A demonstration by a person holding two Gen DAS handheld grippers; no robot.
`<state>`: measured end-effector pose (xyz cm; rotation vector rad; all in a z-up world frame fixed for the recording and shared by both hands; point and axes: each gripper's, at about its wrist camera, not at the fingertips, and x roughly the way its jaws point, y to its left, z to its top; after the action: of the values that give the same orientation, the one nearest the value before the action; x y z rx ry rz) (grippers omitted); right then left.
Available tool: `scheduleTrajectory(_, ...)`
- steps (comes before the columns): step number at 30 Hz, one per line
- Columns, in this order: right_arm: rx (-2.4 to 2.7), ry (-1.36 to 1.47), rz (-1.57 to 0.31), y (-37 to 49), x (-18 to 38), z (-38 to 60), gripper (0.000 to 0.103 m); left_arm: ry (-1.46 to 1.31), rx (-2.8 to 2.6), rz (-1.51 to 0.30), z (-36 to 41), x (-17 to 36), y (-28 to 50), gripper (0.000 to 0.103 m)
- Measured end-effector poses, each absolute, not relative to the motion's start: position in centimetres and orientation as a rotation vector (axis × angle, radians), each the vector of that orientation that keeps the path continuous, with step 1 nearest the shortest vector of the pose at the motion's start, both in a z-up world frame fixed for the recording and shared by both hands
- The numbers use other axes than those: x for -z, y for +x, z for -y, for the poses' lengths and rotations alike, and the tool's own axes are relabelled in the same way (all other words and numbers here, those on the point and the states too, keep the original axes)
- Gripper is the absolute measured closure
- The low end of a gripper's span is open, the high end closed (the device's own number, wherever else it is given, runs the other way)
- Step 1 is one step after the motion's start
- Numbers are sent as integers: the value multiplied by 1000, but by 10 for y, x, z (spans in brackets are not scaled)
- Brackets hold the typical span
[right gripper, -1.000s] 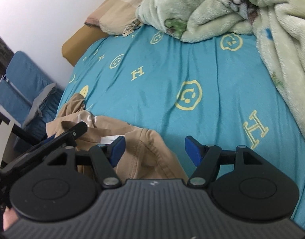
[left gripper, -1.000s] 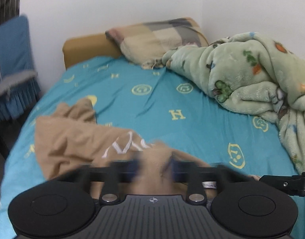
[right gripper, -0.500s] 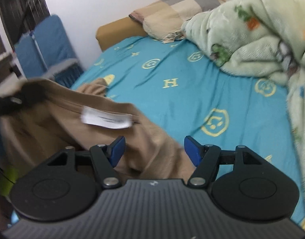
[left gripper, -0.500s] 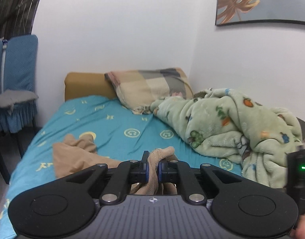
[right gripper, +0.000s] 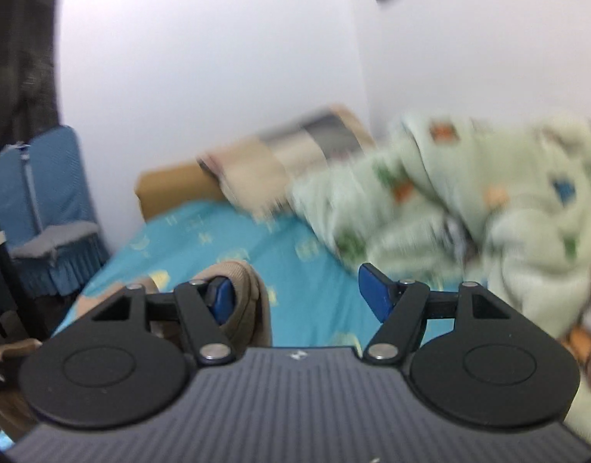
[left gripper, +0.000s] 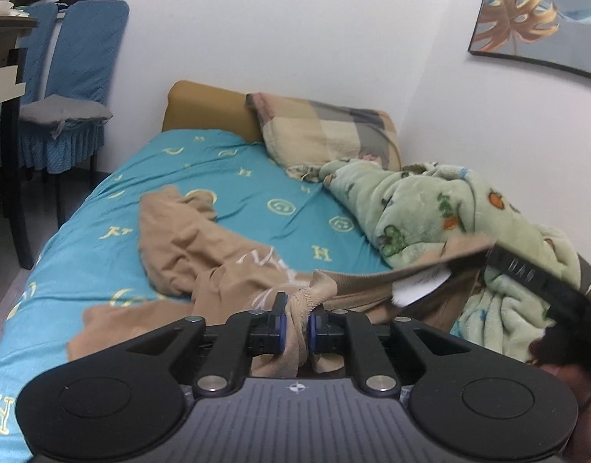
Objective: Fold clothes
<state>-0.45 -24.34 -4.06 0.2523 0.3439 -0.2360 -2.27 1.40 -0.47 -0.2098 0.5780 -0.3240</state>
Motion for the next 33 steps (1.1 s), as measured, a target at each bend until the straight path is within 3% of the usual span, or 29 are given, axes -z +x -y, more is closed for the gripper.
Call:
scheduleTrajectory(2, 228, 220, -287, -10, 33, 239, 35, -204, 327, -597, -12, 7, -22, 84)
scheduleTrajectory(6, 211, 155, -173, -21, 16, 229, 35, -180, 347, -626, -2, 12, -19, 49)
scheduleTrajectory(9, 205, 173, -172, -20, 15, 235, 35, -155, 358, -646, 8, 18, -14, 42)
scheduleTrajectory(16, 179, 191, -179, -22, 15, 230, 35, -116, 402, -706, 25, 31, -11, 39)
scheduleTrajectory(19, 176, 195, -176, -23, 14, 230, 35, -57, 432, -693, 38, 32, -17, 32)
scheduleTrajectory(27, 181, 202, -161, -27, 11, 232, 35, 102, 334, -767, 66, 60, -15, 34)
scheduleTrajectory(33, 238, 222, -159, -27, 10, 243, 35, -66, 139, -677, 22, 38, -23, 34)
